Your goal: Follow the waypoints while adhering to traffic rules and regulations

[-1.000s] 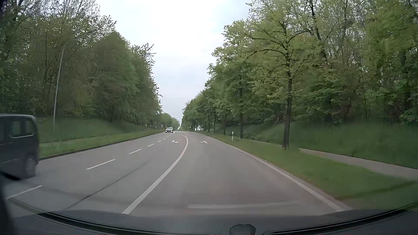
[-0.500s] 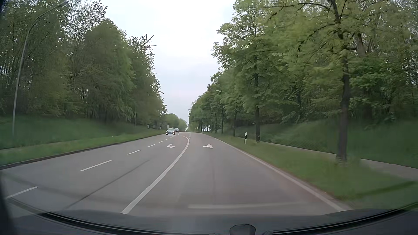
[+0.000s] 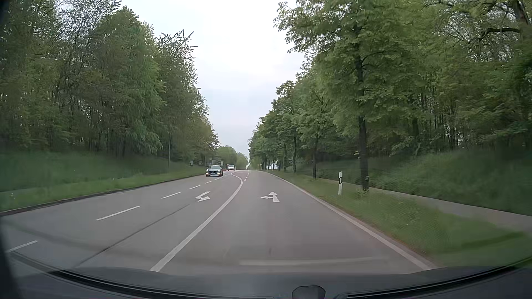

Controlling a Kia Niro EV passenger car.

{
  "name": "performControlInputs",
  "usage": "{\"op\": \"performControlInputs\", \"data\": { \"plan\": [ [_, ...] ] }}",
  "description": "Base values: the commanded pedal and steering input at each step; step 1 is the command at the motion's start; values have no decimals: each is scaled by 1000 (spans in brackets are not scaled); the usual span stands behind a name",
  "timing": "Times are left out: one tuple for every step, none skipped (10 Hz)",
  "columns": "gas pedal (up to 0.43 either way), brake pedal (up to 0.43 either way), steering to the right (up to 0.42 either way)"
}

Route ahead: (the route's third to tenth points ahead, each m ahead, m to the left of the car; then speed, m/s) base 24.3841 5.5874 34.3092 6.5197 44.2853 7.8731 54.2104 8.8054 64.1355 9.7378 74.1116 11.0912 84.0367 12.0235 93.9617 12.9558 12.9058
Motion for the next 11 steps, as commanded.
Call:
{"op": "performControlInputs", "data": {
  "plan": [
    [157,0,-23],
    [157,0,-23],
    [157,0,-21],
    [150,0,-20],
    [150,0,-18],
    [150,0,-18],
    [150,0,-18],
    [150,0,-18],
    [150,0,-17],
    [150,0,-17],
    [150,0,-16]
  ]
}}
